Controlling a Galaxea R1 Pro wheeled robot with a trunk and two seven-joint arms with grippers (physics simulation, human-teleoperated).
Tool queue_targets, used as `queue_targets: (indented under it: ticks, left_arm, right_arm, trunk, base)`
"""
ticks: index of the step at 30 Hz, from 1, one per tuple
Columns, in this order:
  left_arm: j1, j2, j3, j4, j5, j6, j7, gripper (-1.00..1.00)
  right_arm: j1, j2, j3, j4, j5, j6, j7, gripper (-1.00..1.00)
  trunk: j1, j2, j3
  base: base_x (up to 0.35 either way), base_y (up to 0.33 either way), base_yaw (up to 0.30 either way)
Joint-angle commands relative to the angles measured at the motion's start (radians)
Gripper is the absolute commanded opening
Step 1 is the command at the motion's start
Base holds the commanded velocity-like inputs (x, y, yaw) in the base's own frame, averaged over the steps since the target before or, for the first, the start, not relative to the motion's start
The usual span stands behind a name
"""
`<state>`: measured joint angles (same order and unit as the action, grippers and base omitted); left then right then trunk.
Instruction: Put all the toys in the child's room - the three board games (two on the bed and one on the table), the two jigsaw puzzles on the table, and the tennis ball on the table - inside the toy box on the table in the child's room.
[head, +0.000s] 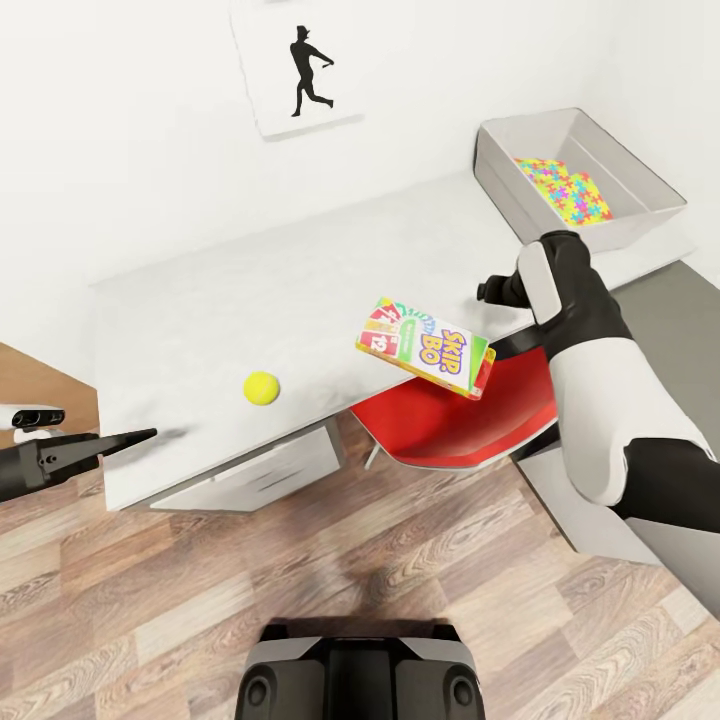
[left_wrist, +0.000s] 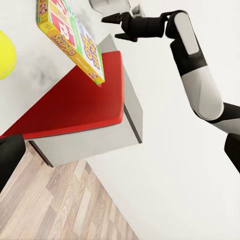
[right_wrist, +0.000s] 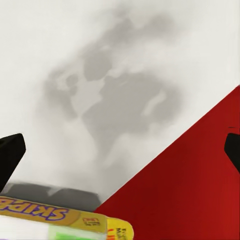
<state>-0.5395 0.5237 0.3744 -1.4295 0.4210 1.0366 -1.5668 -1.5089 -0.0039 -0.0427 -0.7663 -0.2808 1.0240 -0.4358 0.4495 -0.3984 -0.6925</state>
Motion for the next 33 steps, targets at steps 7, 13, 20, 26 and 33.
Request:
queue_targets:
  ticks: [7,13,20,26,33]
  left_arm:
    - [0.000,0.001,0.000,0.000,-0.001,0.011,-0.004,1.00]
    - [-0.001,0.001,0.001,0.000,-0.001,0.011,-0.004,1.00]
    - [-0.002,0.001,0.000,0.000,-0.002,0.011,-0.004,1.00]
    - [-0.002,0.001,0.001,0.000,-0.002,0.011,-0.004,1.00]
    - [-0.002,0.001,0.000,0.000,-0.002,0.011,-0.004,1.00]
  right_arm:
    - [-0.001,-0.002,0.000,0.018,-0.011,0.012,-0.008,1.00]
    - [-0.001,-0.002,0.000,0.047,-0.011,0.013,-0.001,1.00]
    - [-0.001,-0.002,-0.002,0.069,-0.012,0.013,0.012,1.00]
    - [0.000,-0.002,0.000,0.070,-0.012,0.012,0.037,1.00]
    - [0.001,-0.002,0.000,0.085,-0.012,0.013,0.043,1.00]
  trunk:
    - [0.001,-0.002,-0.001]
    - [0.001,-0.002,-0.001]
    - [0.001,-0.002,-0.001]
    - [0.001,-0.002,-0.001]
    - [0.001,-0.002,-0.001]
  base:
    - [0.000,0.008,0.000]
    - [0.000,0.060,0.000]
    - [0.000,0.014,0.000]
    - [0.000,0.001,0.000]
    - [0.000,0.000,0.000]
